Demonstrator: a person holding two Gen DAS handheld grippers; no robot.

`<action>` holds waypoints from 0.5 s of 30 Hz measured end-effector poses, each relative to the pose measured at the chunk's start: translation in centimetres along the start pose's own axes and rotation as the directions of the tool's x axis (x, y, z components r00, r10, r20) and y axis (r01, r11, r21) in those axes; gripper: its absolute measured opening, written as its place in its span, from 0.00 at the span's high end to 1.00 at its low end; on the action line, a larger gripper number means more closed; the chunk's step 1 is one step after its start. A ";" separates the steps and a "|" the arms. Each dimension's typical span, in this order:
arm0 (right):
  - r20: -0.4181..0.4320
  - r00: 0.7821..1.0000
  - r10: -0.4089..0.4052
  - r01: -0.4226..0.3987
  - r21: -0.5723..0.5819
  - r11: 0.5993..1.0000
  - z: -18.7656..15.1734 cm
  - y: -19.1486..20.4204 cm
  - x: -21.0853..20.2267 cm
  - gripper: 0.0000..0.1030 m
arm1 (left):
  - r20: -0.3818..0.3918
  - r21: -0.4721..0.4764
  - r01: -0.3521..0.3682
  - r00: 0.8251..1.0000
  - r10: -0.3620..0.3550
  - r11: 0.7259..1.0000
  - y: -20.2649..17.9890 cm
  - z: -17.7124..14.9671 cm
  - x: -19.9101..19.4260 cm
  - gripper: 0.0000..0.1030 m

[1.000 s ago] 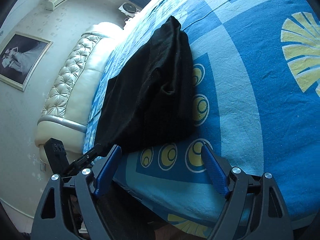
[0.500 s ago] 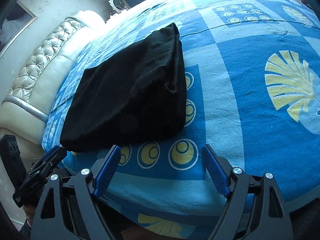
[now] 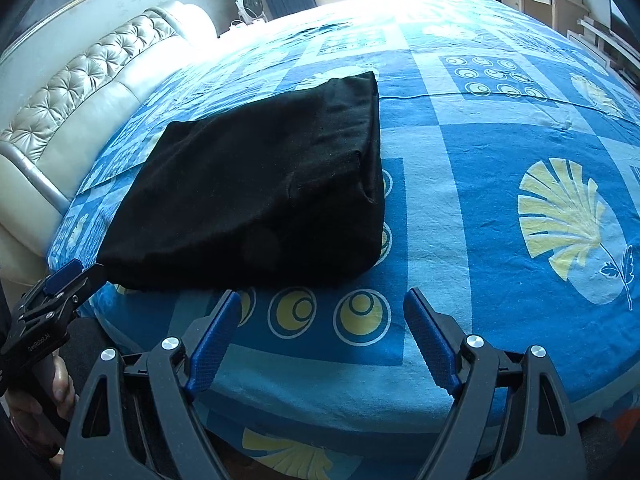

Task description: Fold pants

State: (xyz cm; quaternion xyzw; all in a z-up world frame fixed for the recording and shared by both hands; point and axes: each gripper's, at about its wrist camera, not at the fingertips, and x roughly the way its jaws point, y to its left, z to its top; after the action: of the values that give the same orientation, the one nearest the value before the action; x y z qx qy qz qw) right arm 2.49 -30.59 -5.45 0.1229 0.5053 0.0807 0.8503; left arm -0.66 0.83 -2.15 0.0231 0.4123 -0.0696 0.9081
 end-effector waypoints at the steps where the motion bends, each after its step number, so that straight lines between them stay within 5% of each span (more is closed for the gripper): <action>1: 0.001 1.000 -0.004 0.004 -0.007 1.000 0.0 0.1 0.0 0.20 | -0.001 -0.008 0.000 1.000 0.000 1.000 0.2 0.1 0.0 0.07; 15: 0.000 0.999 -0.046 0.045 -0.037 0.998 -0.3 0.4 0.1 0.20 | -0.021 -0.046 -0.032 0.999 0.031 0.998 1.2 0.2 0.2 0.07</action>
State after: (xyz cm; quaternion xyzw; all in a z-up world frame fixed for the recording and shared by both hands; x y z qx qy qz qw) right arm 2.22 -30.16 -5.54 0.0956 0.5068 0.0707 0.8538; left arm -0.23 1.93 -2.20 0.0091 0.4224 -0.0456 0.9052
